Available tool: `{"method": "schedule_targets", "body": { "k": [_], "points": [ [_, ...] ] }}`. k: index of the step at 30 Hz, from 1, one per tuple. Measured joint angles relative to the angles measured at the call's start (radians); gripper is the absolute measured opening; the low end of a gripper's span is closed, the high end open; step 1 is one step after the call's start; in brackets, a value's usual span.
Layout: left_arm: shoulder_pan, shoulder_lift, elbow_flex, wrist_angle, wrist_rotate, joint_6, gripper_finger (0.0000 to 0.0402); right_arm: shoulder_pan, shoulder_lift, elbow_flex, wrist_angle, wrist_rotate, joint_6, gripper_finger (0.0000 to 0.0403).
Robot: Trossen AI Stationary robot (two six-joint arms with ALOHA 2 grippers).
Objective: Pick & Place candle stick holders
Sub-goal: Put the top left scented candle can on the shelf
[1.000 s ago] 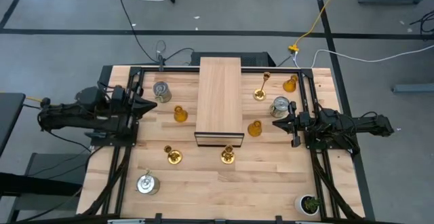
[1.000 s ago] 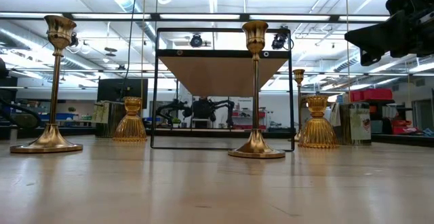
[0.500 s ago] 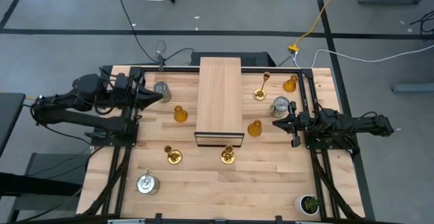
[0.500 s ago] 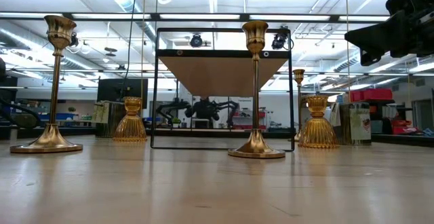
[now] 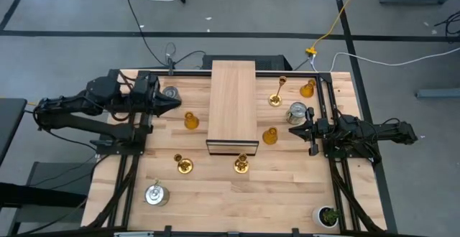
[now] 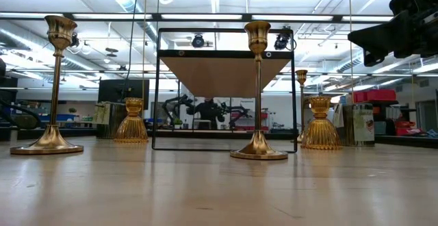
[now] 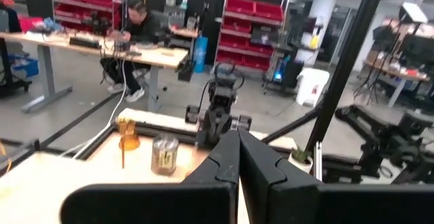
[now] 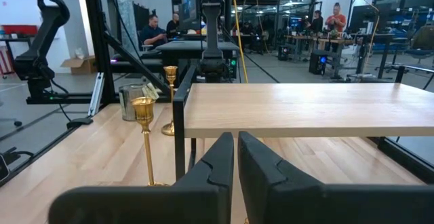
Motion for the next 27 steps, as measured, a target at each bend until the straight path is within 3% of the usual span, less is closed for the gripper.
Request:
{"method": "schedule_targets", "body": {
  "k": [11,21,27],
  "points": [
    [0.001,0.020,0.000,-0.170,-0.103,0.050,0.0007,0.000,0.000,0.000,0.000,0.000,0.000,0.0027],
    [0.008,0.020,0.000,-0.180,-0.104,0.115,0.0007,0.000,0.000,0.000,0.000,0.000,0.000,0.0027],
    [0.088,0.031,0.000,-0.181,-0.046,0.119,0.0007,0.000,0.000,0.000,0.000,0.000,0.000,0.0027]
  ]
}}
